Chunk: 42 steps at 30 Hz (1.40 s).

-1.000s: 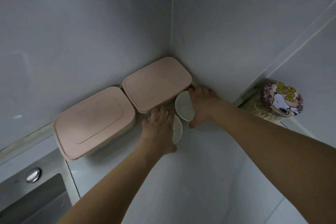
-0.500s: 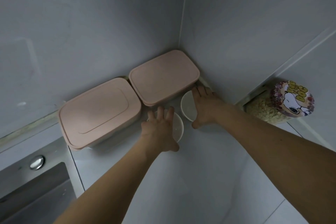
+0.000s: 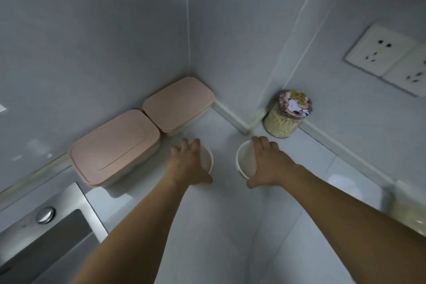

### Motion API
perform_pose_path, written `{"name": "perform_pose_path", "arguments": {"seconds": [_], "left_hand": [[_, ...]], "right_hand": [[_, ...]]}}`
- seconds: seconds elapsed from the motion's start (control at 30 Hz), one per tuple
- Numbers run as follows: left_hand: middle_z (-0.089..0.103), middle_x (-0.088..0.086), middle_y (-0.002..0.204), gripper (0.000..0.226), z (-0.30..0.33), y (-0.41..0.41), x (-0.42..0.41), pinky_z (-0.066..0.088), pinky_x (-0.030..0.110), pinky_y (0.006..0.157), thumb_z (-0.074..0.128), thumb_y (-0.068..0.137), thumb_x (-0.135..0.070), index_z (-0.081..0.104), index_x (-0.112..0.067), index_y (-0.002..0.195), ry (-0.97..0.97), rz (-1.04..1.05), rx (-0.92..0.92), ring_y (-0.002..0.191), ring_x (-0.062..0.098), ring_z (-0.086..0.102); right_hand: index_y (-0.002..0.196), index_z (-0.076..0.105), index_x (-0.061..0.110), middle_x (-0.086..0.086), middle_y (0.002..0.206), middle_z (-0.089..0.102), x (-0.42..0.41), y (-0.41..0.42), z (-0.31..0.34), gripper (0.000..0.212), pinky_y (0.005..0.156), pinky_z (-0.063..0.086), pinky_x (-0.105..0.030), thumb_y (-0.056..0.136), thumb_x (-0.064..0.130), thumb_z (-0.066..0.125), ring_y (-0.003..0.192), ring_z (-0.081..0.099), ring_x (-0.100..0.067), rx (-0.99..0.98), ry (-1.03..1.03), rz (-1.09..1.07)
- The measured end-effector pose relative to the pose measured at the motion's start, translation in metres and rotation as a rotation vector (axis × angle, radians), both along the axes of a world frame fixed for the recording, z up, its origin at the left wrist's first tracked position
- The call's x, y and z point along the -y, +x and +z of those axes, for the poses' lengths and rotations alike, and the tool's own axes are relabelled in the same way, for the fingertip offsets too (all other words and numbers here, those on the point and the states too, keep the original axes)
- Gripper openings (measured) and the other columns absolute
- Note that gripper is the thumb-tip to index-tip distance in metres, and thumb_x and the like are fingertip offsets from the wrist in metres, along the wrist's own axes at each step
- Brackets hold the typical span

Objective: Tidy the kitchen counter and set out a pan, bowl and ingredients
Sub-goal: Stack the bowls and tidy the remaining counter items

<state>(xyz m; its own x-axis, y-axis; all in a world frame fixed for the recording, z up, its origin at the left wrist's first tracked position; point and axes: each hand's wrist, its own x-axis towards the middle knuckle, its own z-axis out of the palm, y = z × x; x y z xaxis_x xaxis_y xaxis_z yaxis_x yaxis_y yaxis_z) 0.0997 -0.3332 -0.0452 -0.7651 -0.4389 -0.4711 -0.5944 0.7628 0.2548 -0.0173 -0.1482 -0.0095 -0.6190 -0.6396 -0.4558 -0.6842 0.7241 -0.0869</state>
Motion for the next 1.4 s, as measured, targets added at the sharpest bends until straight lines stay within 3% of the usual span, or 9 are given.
{"name": "perform_pose_path", "arguments": {"seconds": [0.27, 0.57, 0.7, 1.03, 1.2, 1.4], "left_hand": [[0.029, 0.003, 0.135, 0.109, 0.050, 0.005, -0.107, 0.043, 0.044, 0.081, 0.080, 0.050, -0.053, 0.022, -0.029, 0.139, -0.104, -0.222, -0.062, 0.124, 0.034, 0.032], [0.030, 0.003, 0.132, 0.107, 0.109, 0.010, -0.283, 0.044, 0.040, 0.077, 0.078, 0.052, -0.050, 0.022, -0.025, 0.140, -0.217, -0.586, -0.119, 0.121, 0.034, 0.034], [0.028, 0.002, 0.134, 0.108, 0.141, 0.027, -0.375, 0.043, 0.038, 0.074, 0.078, 0.052, -0.048, 0.021, -0.026, 0.142, -0.245, -0.704, -0.168, 0.122, 0.033, 0.032], [0.027, 0.000, 0.139, 0.109, 0.193, 0.129, -0.636, 0.046, 0.038, 0.077, 0.078, 0.052, -0.050, 0.021, -0.032, 0.143, -0.333, -1.100, -0.323, 0.124, 0.031, 0.032], [0.029, -0.002, 0.136, 0.111, 0.208, 0.175, -0.747, 0.049, 0.038, 0.070, 0.079, 0.050, -0.048, 0.021, -0.032, 0.143, -0.300, -1.297, -0.358, 0.121, 0.030, 0.032], [0.028, -0.002, 0.135, 0.112, 0.215, 0.221, -0.863, 0.050, 0.040, 0.079, 0.078, 0.052, -0.050, 0.018, -0.032, 0.145, -0.277, -1.527, -0.418, 0.120, 0.028, 0.032]], "right_hand": [[0.148, 0.005, 0.012, -0.001, 0.140, 0.021, -0.137, 0.052, 0.044, 0.124, 0.089, 0.046, -0.035, 0.057, 0.053, 0.079, 0.126, 0.029, -0.026, -0.051, -0.083, -0.260], [0.150, 0.003, 0.013, -0.001, 0.142, 0.019, -0.323, 0.123, 0.092, 0.122, 0.085, 0.039, -0.031, 0.060, 0.052, 0.076, 0.128, 0.027, -0.026, -0.158, -0.157, -0.547], [0.148, 0.006, 0.012, -0.004, 0.140, 0.022, -0.411, 0.170, 0.116, 0.123, 0.098, 0.042, -0.038, 0.056, 0.053, 0.077, 0.126, 0.030, -0.027, -0.223, -0.190, -0.645], [0.149, 0.005, 0.011, -0.005, 0.142, 0.021, -0.643, 0.344, 0.140, 0.124, 0.098, 0.041, -0.037, 0.057, 0.054, 0.076, 0.129, 0.029, -0.030, -0.340, -0.183, -0.944], [0.150, 0.002, 0.014, -0.004, 0.147, 0.017, -0.739, 0.429, 0.152, 0.126, 0.103, 0.038, -0.040, 0.056, 0.055, 0.076, 0.134, 0.025, -0.030, -0.366, -0.174, -1.148], [0.148, 0.006, 0.013, -0.006, 0.143, 0.021, -0.827, 0.502, 0.151, 0.124, 0.093, 0.044, -0.038, 0.056, 0.055, 0.076, 0.127, 0.030, -0.029, -0.408, -0.160, -1.352]]}}
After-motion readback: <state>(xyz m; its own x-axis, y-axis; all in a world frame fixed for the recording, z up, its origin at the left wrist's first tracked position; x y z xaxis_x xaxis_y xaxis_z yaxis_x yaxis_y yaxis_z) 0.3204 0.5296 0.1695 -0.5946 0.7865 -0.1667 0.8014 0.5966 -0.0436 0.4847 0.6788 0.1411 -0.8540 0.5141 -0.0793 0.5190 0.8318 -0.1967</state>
